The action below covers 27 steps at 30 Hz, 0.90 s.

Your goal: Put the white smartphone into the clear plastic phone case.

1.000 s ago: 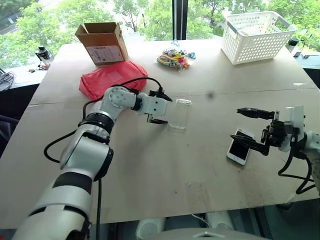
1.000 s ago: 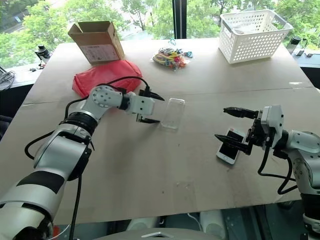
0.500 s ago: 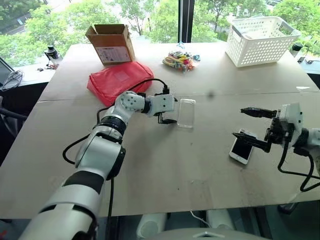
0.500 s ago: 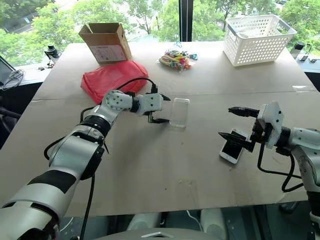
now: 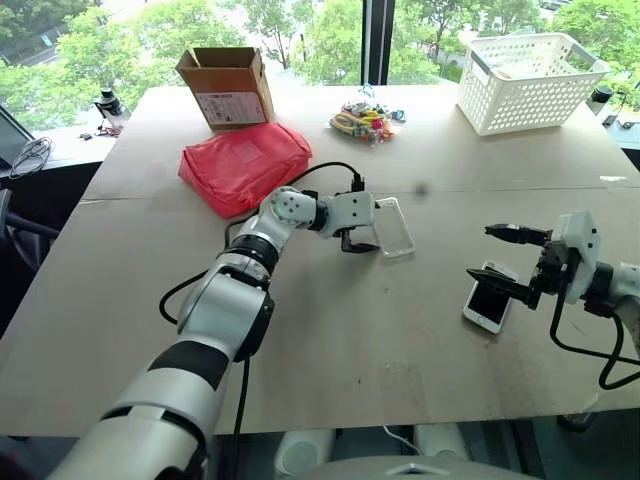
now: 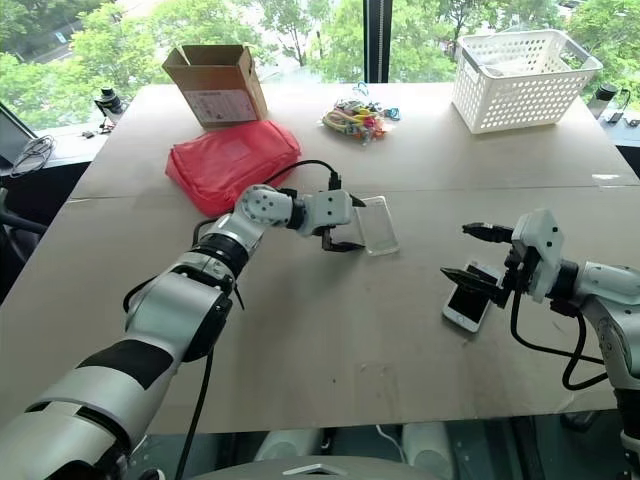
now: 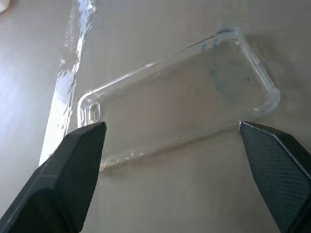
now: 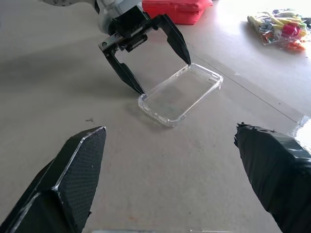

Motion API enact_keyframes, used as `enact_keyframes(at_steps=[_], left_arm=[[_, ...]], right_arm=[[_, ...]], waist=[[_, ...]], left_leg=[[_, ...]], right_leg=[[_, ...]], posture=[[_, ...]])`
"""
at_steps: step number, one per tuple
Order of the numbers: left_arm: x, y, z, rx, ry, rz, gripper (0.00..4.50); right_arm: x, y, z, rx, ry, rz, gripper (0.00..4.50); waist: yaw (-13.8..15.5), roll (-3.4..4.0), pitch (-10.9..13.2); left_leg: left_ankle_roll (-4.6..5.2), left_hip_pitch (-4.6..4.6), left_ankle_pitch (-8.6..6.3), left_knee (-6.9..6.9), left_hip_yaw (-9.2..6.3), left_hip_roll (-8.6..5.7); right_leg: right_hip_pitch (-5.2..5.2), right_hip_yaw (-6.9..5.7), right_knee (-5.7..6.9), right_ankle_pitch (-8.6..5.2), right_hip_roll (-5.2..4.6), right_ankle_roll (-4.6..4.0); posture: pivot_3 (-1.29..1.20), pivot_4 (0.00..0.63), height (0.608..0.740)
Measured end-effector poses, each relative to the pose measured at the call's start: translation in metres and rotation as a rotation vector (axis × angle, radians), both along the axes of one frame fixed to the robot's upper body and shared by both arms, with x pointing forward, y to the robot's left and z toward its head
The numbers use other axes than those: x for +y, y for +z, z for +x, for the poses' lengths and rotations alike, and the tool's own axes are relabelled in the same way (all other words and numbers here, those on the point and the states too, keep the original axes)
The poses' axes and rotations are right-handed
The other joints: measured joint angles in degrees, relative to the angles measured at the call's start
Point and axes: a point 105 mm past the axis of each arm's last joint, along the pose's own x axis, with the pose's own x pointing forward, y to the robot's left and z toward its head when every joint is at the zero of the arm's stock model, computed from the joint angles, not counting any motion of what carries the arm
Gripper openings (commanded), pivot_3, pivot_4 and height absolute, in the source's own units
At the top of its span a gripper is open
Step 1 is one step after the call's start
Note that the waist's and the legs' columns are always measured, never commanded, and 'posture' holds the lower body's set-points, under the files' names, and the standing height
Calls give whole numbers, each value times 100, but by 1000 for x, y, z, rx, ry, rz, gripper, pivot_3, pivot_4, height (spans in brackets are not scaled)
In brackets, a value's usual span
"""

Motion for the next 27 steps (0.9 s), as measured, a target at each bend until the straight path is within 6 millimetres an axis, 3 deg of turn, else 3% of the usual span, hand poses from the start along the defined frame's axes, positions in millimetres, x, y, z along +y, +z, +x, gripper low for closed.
enact_keyframes(at_steps=[5,10,13,21,22,27], left_arm=[[-14,1,-2,-17,-33,30,4468],[-13,2,2,-17,-16,67,4468],[-13,1,4,9,3,104,3627],[-2,-12,10,253,191,59,239],[1,-13,12,258,211,61,43],[7,-14,13,280,242,63,43]], right_arm=[[0,-1,-1,0,2,1,4500],[0,0,-1,-3,7,1,4500],[0,0,-1,-9,11,0,4500],[1,4,0,-23,6,0,4500],[2,4,0,-23,7,0,4500],[2,4,0,-14,1,4,4500]], waist=[[-44,0,0],[-64,0,0],[-67,0,-1],[-206,-1,-6],[-234,-1,-6],[-314,0,-6]], left_leg=[[1,0,-1,-6,0,0],[2,5,-1,-6,0,0],[3,13,-1,-5,0,0],[3,52,0,-3,-3,4],[3,78,0,-7,-3,6],[4,119,-1,-13,2,7]], right_leg=[[-2,0,-1,-1,0,1],[1,0,4,-1,0,1],[9,1,6,0,0,1],[34,5,24,0,8,1],[57,5,24,-2,8,2],[92,15,19,-17,9,28]], posture=[[0,150,740],[0,150,740],[0,150,740],[0,150,740],[0,150,740],[0,150,740]])
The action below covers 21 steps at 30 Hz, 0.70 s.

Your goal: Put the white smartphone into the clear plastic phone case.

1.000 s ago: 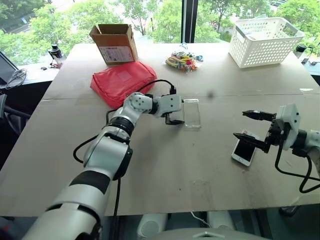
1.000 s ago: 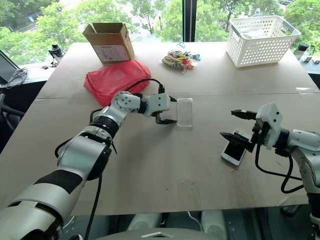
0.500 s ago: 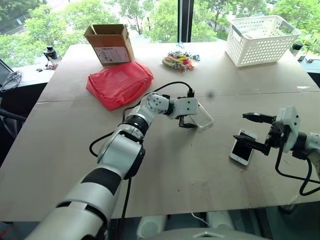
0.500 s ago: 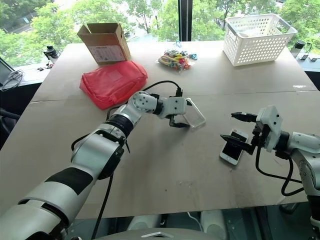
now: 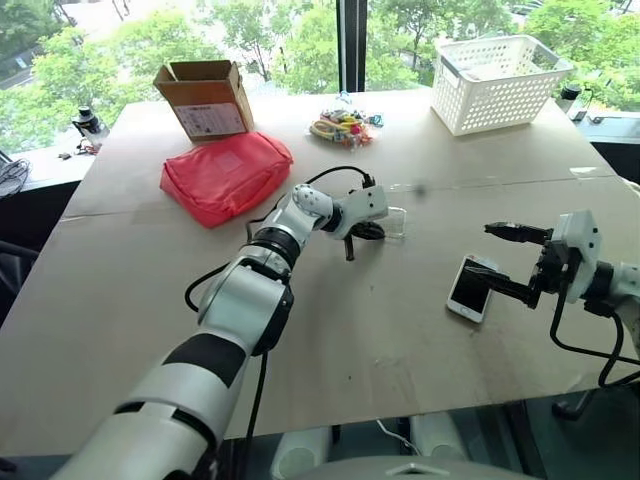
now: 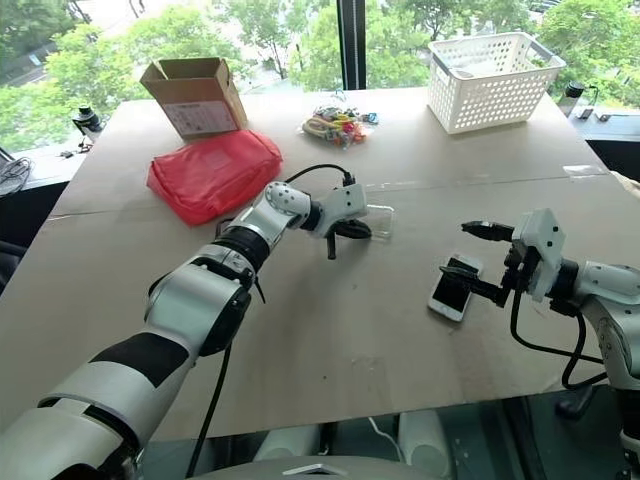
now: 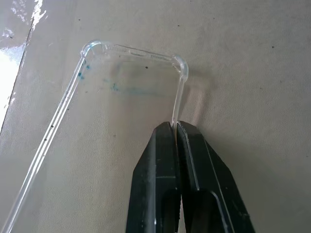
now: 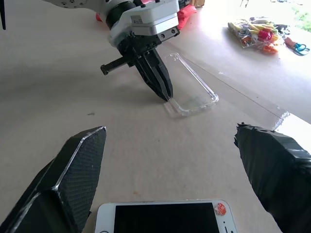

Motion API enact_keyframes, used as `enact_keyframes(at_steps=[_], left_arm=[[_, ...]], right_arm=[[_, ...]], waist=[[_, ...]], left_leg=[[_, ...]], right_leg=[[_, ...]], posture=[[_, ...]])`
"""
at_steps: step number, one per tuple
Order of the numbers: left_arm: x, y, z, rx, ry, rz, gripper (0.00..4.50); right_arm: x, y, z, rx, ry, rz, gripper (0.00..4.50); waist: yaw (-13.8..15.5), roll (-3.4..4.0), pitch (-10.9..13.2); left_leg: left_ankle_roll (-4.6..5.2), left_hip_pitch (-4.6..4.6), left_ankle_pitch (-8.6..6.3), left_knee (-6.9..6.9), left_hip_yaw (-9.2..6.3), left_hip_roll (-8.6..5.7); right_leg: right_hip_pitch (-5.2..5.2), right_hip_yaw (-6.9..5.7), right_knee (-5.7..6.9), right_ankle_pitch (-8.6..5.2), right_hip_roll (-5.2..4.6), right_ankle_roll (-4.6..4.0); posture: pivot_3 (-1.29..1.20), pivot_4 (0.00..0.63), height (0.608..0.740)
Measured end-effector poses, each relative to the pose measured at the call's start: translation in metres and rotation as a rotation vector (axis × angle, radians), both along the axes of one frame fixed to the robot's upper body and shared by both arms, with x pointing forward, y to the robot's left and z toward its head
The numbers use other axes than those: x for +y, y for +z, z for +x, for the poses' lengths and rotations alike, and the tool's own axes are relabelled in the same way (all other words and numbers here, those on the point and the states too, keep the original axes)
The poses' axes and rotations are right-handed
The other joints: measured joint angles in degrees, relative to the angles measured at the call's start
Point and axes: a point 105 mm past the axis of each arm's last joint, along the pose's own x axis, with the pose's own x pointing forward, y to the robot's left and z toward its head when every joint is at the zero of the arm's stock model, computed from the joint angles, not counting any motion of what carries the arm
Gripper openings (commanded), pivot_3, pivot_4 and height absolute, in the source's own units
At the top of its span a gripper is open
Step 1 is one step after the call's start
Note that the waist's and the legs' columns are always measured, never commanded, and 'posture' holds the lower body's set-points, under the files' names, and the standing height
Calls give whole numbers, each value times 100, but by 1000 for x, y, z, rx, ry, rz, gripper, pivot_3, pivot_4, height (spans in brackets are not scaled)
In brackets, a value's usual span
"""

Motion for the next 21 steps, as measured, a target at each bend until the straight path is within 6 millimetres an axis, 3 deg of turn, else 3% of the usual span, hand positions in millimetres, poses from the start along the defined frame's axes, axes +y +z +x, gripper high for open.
enact_keyframes(at_steps=[8,13,21], left_arm=[[-16,3,-12,130,-40,-96,43],[-36,5,-36,290,-162,-127,43],[-52,-6,-72,400,-99,-132,43]], right_arm=[[2,2,-1,2,5,9,4500],[8,2,-7,30,48,24,4500],[7,0,-8,36,51,22,4500]], waist=[[51,-1,1],[36,-1,2],[33,2,3]], left_leg=[[0,-34,-1,-1,-3,-2],[-26,-134,13,2,-4,-5],[-1,-117,-2,-8,-12,-3]], right_leg=[[-24,-5,-11,15,-1,-25],[-118,-6,-13,13,-5,-22],[-116,6,-7,13,-2,-23]], posture=[[0,150,740],[0,150,740],[0,150,740]])
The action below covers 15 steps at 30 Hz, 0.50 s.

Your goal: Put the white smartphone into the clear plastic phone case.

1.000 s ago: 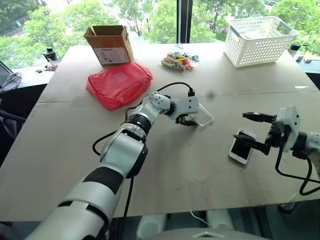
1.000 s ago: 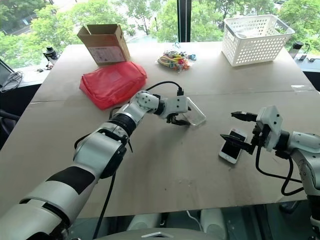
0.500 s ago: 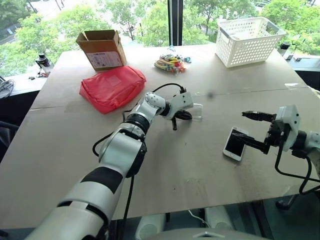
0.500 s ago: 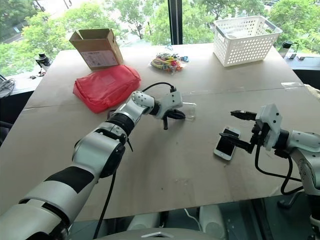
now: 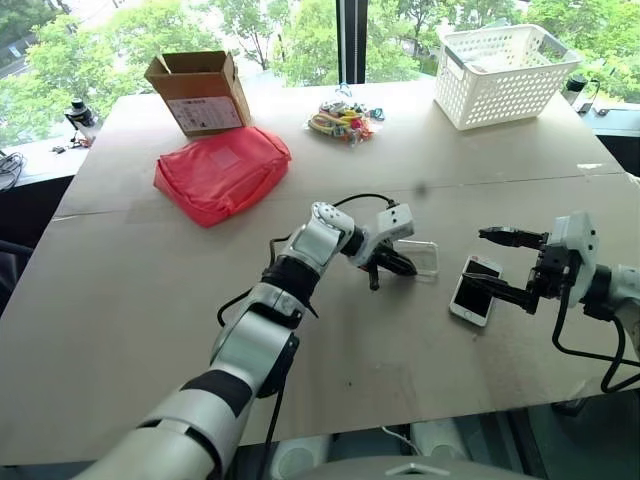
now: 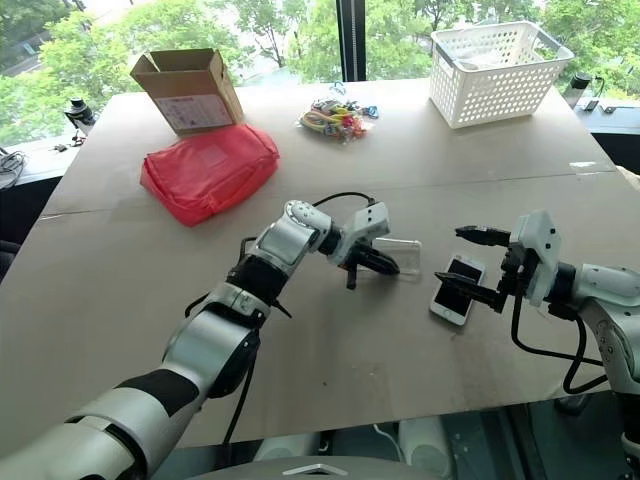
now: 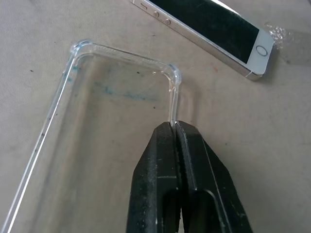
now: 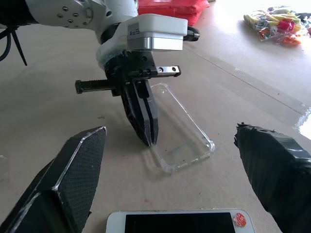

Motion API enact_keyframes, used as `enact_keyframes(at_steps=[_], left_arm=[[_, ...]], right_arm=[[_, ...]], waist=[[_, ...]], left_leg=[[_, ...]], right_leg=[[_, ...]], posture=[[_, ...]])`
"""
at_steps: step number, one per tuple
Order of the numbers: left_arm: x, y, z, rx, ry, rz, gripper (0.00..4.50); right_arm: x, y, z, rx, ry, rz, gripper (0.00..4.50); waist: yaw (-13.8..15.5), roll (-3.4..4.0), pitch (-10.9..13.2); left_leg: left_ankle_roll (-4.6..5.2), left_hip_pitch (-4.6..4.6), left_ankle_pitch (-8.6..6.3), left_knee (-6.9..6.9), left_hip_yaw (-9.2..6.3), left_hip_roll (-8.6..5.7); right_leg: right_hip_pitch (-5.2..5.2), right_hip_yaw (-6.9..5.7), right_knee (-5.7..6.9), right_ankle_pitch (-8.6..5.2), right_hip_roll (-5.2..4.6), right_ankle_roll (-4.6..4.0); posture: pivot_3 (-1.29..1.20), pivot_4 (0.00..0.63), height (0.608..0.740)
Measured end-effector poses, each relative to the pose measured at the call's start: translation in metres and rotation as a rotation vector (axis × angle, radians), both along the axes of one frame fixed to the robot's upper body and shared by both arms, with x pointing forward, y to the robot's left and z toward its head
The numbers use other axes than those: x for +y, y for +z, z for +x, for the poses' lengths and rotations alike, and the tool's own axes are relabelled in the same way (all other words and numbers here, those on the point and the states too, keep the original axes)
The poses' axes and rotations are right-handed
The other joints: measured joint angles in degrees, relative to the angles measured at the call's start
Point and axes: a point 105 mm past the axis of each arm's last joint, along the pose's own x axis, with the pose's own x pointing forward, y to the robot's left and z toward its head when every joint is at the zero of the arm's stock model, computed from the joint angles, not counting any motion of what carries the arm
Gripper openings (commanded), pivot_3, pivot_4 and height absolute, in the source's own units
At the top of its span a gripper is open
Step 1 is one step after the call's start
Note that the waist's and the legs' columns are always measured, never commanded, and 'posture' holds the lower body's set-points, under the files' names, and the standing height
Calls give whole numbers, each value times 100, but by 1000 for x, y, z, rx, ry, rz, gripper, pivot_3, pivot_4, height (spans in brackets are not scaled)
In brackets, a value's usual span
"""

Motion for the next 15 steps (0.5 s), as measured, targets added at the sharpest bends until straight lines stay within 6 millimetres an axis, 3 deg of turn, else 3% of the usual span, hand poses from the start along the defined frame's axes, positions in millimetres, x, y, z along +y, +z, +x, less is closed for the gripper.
enact_keyframes(at_steps=[2,3,5,9,10,12,13,15], left_arm=[[-3,0,-3,-8,60,0,43],[-5,0,-3,-10,84,-5,582],[-7,2,-4,-24,102,-10,979],[-13,6,-4,-38,164,-43,3021],[-13,8,-3,-37,181,-48,3271],[-13,14,-4,-13,207,-76,4200],[-12,21,-5,-10,217,-99,4471],[-11,34,-5,-32,224,-146,4471]], right_arm=[[-1,-1,1,-4,-11,-9,4500],[-2,-2,2,-5,-24,-18,4500],[-4,-4,3,-4,-44,-33,4500],[-12,-10,9,3,-135,-70,4500],[-14,-12,10,6,-162,-78,4500],[-13,-15,11,18,-216,-78,4500],[-11,-16,11,14,-250,-63,4500],[-7,-16,16,-17,-333,-27,4500]], waist=[[18,0,0],[26,0,0],[41,0,0],[26,0,0],[19,0,0],[-5,1,0],[-10,1,1],[-7,2,0]], left_leg=[[0,0,0,1,-1,-1],[-1,1,1,2,-5,-1],[-3,0,2,6,-6,-2],[-25,3,14,5,-12,-2],[-25,3,14,4,-14,-1],[-26,4,15,1,-18,1],[-27,3,15,-3,-21,2],[-29,2,16,-4,-19,3]], right_leg=[[1,-1,0,0,-1,0],[2,-1,0,0,-2,0],[2,-1,0,0,-2,0],[1,6,1,1,-3,-1],[1,6,2,1,-3,-1],[-1,6,2,1,0,-1],[-4,7,2,1,0,-2],[-6,10,2,1,0,-2]], posture=[[0,150,740],[0,150,740],[0,150,740],[0,150,740],[0,150,740],[0,150,740],[0,150,740],[0,150,740]])
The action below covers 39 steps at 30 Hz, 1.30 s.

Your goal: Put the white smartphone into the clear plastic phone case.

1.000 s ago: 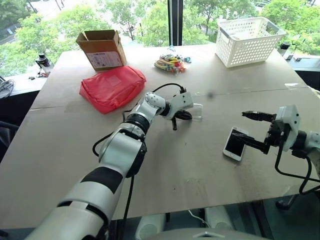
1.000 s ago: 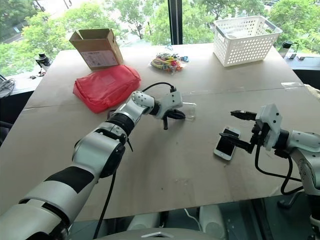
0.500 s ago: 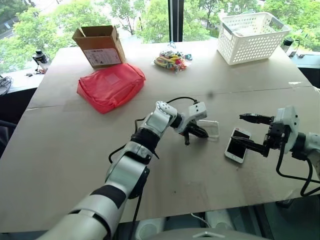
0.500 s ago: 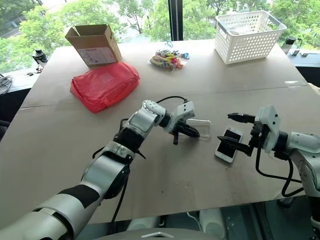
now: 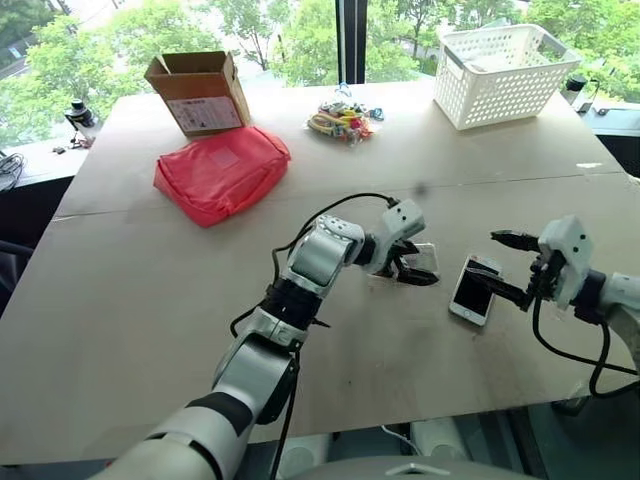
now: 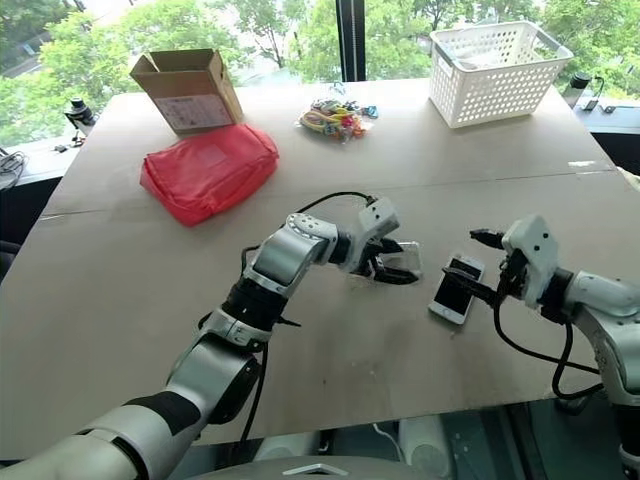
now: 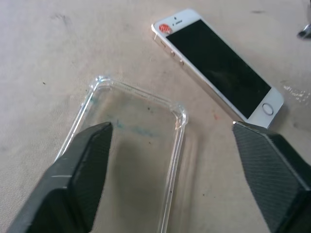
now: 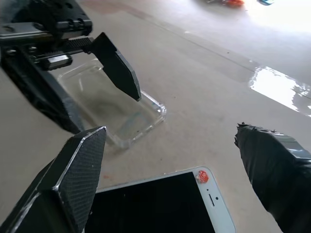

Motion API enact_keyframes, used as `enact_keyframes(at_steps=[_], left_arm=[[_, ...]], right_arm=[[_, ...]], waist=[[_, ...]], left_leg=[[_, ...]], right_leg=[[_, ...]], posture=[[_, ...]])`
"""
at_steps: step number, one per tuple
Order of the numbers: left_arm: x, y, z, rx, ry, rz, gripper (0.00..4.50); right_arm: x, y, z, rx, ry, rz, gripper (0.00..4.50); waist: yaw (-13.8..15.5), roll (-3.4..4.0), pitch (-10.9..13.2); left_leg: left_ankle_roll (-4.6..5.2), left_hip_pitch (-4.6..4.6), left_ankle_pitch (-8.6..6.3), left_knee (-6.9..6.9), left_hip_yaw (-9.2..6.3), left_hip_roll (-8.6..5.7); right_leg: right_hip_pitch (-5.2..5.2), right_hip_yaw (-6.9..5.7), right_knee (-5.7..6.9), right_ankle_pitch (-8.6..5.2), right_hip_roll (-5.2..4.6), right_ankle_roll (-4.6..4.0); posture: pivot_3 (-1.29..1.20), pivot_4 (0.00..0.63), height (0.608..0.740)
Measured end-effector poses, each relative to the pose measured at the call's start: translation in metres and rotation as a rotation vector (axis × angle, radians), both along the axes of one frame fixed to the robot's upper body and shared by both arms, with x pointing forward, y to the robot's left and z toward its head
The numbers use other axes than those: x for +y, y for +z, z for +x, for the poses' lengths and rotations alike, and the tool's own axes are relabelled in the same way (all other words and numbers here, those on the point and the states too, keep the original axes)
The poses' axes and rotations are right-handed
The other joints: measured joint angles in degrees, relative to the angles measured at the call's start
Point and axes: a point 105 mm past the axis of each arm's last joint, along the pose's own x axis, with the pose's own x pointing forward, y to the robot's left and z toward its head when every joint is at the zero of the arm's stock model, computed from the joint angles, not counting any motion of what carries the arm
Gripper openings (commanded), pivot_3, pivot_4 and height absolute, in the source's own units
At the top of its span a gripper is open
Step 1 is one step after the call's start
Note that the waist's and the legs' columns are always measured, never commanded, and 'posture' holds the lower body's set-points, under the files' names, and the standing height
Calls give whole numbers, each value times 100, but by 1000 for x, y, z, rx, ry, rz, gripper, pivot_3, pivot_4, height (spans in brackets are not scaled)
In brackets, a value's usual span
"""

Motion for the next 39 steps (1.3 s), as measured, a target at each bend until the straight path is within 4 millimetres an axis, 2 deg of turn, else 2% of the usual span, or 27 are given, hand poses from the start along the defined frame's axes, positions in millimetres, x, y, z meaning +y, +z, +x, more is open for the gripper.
enact_keyframes(at_steps=[2,5,7,12,15,18,23,29,32,35,39], left_arm=[[3,15,1,-55,8,-32,4471],[17,33,10,-165,50,-38,4471],[31,37,16,-224,91,-14,4471],[46,39,10,-261,97,-3,4471],[52,41,-2,-266,28,9,4471],[59,41,-10,-286,-28,52,4471],[68,30,-14,-294,-63,109,4471],[65,33,-26,-304,-112,81,4471],[66,31,-35,-300,-153,80,4471],[68,30,-41,-310,-193,76,4471],[73,29,-45,-358,-252,91,4471]], right_arm=[[4,-2,4,-18,-95,22,4500],[8,-12,7,-1,-271,61,4500],[8,-14,8,10,-417,85,4500],[26,-26,-3,77,-557,59,4500],[34,-39,-12,165,-570,35,4500],[33,-52,-20,247,-592,13,4500],[27,-56,-32,254,-608,-72,4500],[22,-60,-40,217,-641,-105,4500],[18,-62,-44,206,-683,-83,4500],[16,-67,-48,243,-750,14,4500],[15,-73,-50,290,-759,81,4500]], waist=[[16,0,0],[20,4,-2],[20,6,-3],[17,10,-4],[19,11,-4],[9,12,-4],[11,15,-7],[24,14,-12],[27,13,-19],[36,13,-32],[25,18,-41]], left_leg=[[-3,0,1,0,0,0],[-5,1,2,-1,2,-2],[-7,-1,2,-3,2,-3],[-7,-9,2,-7,8,-3],[-6,-9,2,-8,8,-4],[-5,-5,1,-8,13,-4],[-3,-1,1,-8,11,-4],[-3,2,1,-8,8,-4],[-3,5,1,-8,2,-4],[5,7,-4,-8,-4,-3],[16,11,-10,-8,0,-4]], right_leg=[[-1,3,0,0,-3,0],[-1,7,-1,0,-3,-1],[-5,9,-1,0,-3,-1],[-19,14,-1,0,-3,-2],[-19,14,-2,0,-2,-2],[-17,17,-1,0,-1,-2],[-8,12,-3,0,1,-2],[1,4,-8,-1,0,-1],[5,4,-9,-1,-1,-1],[8,-1,-8,-1,-1,-1],[8,3,-7,-1,-1,-2]], posture=[[0,150,740],[0,150,740],[0,150,740],[0,150,740],[0,150,740],[0,150,740],[0,150,740],[0,150,740],[0,150,740],[0,150,740],[0,150,740]])
